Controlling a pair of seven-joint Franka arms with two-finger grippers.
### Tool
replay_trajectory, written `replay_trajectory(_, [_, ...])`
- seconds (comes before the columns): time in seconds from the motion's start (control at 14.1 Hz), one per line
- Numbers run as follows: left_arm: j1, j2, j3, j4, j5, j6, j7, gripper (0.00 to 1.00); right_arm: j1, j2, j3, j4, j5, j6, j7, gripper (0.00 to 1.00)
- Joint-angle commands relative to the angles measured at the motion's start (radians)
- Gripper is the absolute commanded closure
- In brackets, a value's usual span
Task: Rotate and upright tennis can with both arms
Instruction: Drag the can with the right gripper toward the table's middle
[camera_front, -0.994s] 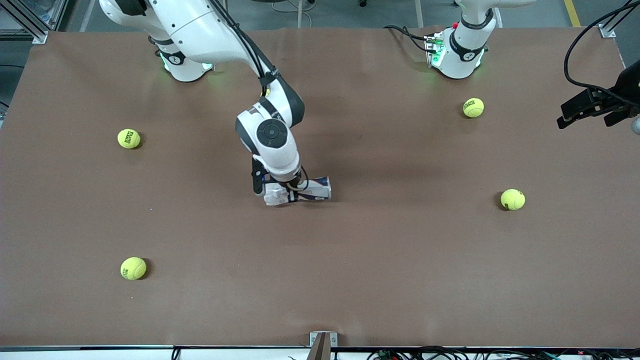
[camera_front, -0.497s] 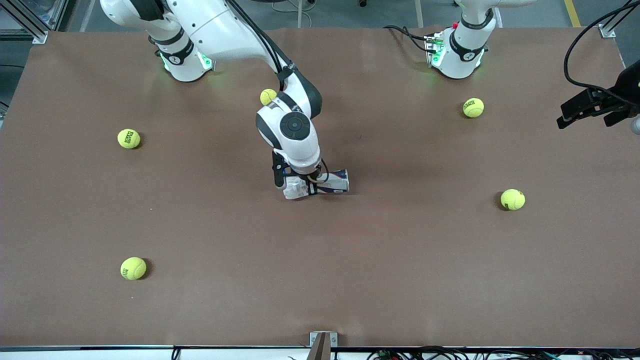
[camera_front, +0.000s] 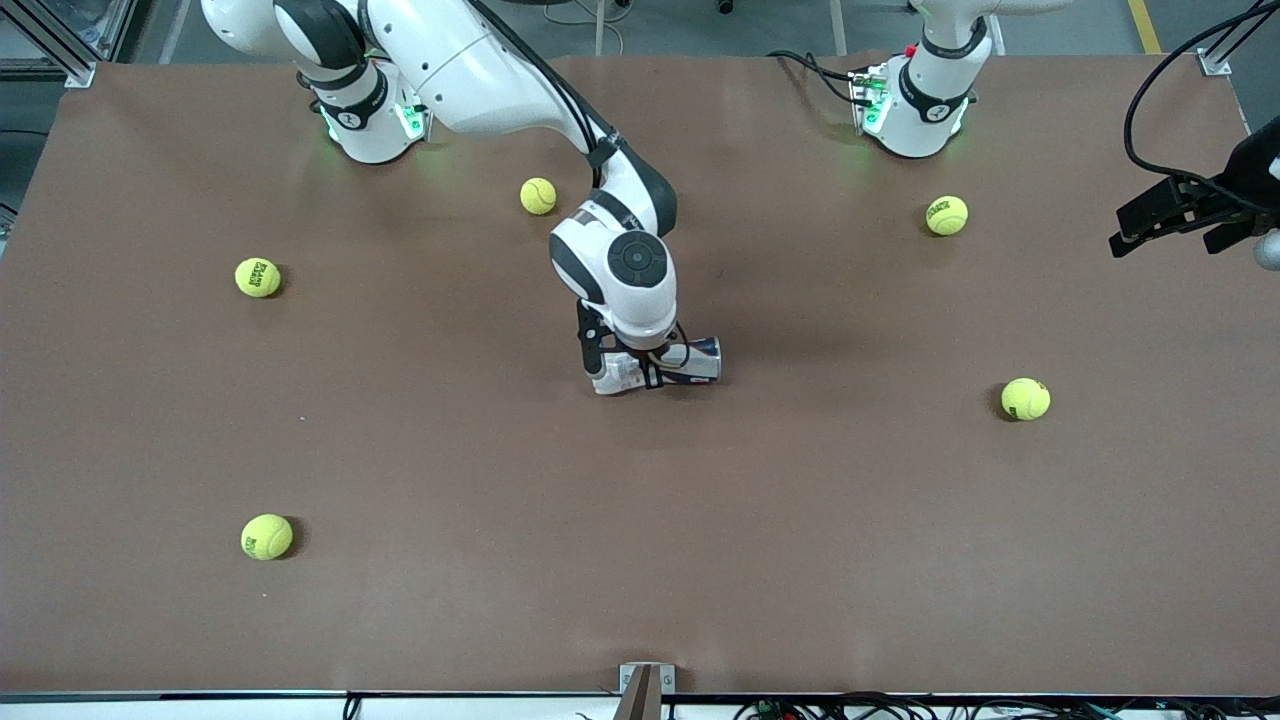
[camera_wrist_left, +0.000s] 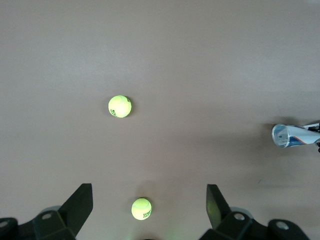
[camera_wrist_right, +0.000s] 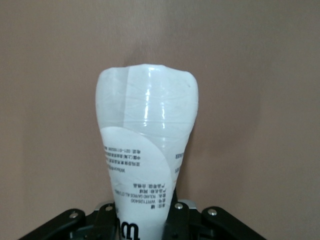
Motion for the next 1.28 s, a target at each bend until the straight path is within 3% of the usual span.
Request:
replay_trajectory(0.0, [-0.002, -0.008, 0.002, -0.009, -0.015, 0.004, 0.013, 0.00, 0.034, 0.044, -0.012, 0.041, -0.006, -0.001, 0.024, 0.65])
replay_trajectory(0.64, [-0.002, -0.008, 0.000, -0.009, -0.015, 0.004, 0.013, 0.00, 0.047, 0.121, -0.013, 0.150, -0.007, -0.006, 0.059, 0.59])
replay_trajectory(0.85, [-0.002, -0.008, 0.000, -0.009, -0.015, 0.004, 0.013, 0.00, 0.047, 0.121, -0.013, 0.150, -0.009, -0.009, 0.062, 0.45])
replay_trajectory(0.92, [-0.002, -0.008, 0.000, -0.009, -0.015, 0.004, 0.013, 0.00, 0.045, 0.119, -0.013, 0.150, -0.009, -0.009, 0.062, 0.33])
replay_trajectory(0.99, [-0.002, -0.008, 0.000, -0.009, -0.015, 0.004, 0.013, 0.00, 0.045, 0.118, -0.015, 0.152, -0.009, -0.010, 0.062, 0.27])
replay_trajectory(1.21, [-0.002, -0.008, 0.000, -0.009, -0.015, 0.004, 0.013, 0.00, 0.047, 0.116, -0.021, 0.152, -0.007, -0.010, 0.064, 0.18])
